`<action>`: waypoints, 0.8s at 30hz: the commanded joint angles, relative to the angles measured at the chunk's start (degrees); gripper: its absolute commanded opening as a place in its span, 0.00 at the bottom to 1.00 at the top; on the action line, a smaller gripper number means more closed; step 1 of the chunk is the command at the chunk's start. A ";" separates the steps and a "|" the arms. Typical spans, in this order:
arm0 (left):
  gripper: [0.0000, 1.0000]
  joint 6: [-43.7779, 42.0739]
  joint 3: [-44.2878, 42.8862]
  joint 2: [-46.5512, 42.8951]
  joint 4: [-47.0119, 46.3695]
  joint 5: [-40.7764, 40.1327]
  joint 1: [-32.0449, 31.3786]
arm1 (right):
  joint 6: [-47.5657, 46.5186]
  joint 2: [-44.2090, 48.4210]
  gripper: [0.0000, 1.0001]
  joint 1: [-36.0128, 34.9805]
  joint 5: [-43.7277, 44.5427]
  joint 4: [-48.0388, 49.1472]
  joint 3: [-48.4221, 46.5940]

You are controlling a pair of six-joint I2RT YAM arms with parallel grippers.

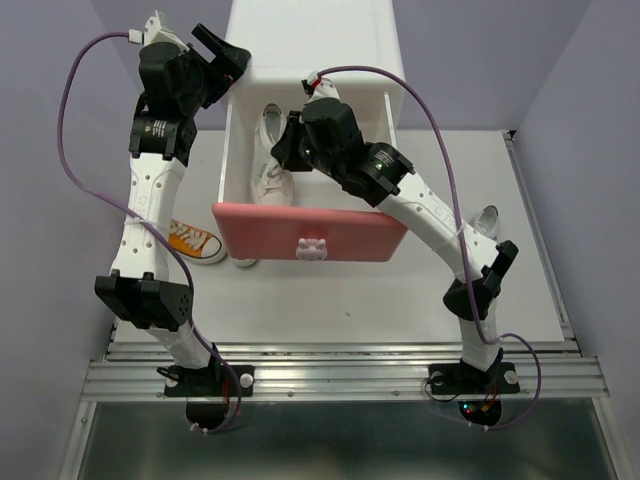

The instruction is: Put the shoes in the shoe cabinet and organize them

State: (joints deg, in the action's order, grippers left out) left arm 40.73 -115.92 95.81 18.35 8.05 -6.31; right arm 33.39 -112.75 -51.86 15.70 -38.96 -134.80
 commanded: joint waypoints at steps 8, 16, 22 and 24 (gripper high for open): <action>0.96 -4.43 4.91 5.79 14.87 -6.12 0.86 | -1.57 -2.30 0.24 1.14 1.79 6.79 -0.90; 0.96 -4.26 5.00 5.79 15.05 -6.12 0.94 | -3.32 -2.74 0.50 1.14 0.91 7.49 -1.51; 0.96 -4.26 5.00 5.62 14.96 -6.03 0.86 | -4.29 -2.30 0.67 1.14 1.79 8.81 -3.27; 0.96 -4.26 4.91 5.62 15.05 -6.03 0.86 | -4.82 -1.34 0.78 1.14 2.66 9.60 -3.19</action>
State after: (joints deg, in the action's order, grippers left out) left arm 41.65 -115.48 95.81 18.02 7.84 -6.31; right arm 30.52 -114.04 -51.03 16.45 -34.52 -135.94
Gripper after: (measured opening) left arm 0.960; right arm 0.721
